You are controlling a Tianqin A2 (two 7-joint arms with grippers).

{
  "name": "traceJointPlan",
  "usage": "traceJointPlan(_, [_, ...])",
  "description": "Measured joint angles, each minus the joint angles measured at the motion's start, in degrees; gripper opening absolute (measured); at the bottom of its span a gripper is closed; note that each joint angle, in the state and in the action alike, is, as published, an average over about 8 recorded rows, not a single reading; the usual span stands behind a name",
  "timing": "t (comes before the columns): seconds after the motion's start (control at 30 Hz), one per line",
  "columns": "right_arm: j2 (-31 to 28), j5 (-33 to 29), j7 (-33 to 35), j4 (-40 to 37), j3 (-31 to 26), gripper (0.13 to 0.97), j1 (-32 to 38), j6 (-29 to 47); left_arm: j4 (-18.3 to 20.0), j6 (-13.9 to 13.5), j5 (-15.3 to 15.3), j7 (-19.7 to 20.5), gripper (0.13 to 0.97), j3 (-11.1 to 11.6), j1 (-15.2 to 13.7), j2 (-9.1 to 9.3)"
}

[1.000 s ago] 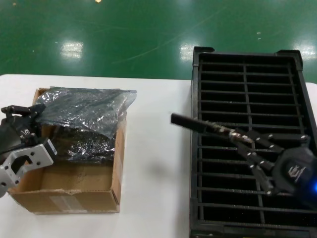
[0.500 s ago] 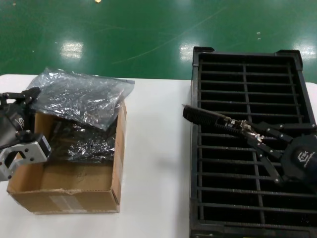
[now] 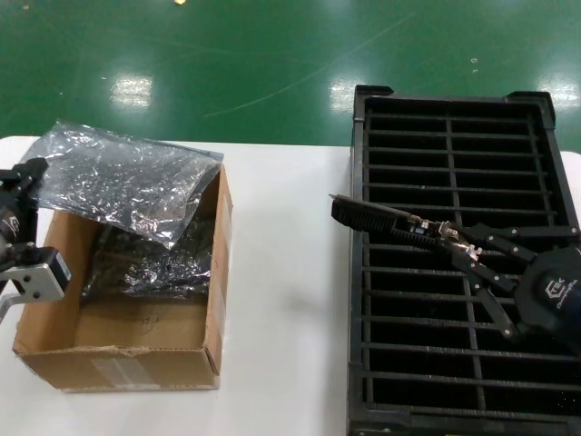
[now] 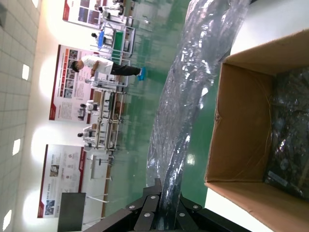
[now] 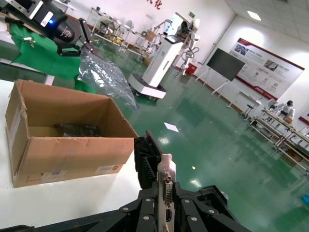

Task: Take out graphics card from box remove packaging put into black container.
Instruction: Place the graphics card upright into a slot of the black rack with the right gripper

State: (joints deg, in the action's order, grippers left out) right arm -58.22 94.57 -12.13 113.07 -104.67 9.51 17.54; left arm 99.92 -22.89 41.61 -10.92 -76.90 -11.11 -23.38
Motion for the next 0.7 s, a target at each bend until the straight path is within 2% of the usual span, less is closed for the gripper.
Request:
traceJointPlan(0.17, [1.95,-1.71,-0.86,-0.46,0.49,0.187,1.06,1.52,-0.15,0.25,0.15,-1.01,0.139,-0.12,-0.05,-0.33])
traceJointPlan(0.23, [3.15,-2.74,-1.49,-0.96,0.37,0.187,2.34,2.20,0.05,0.37,-0.33,-1.47,0.139,-0.23,0.04,0.32])
traceJointPlan(0.33, [5.13,-4.22,-2.40,-2.02,0.19,0.187,4.81,3.14,0.74,0.77,-2.44,-2.53,0.139,-0.65,0.56,3.29])
traceJointPlan(0.47, [7.44,-5.67,-3.33,-3.38,0.46,0.187,7.91,4.04,2.01,1.56,-6.62,-4.43,0.139,-1.48,1.63,9.24])
traceJointPlan(0.53, [8.34,-6.25,-3.82,-3.92,0.81,0.187,9.24,4.39,2.49,1.89,-8.24,-5.26,0.139,-1.82,2.03,11.62])
traceJointPlan(0.7, [9.47,-7.86,-6.19,-4.79,1.96,0.187,11.87,5.73,3.01,2.21,-10.03,-6.53,0.139,-2.15,2.44,14.45])
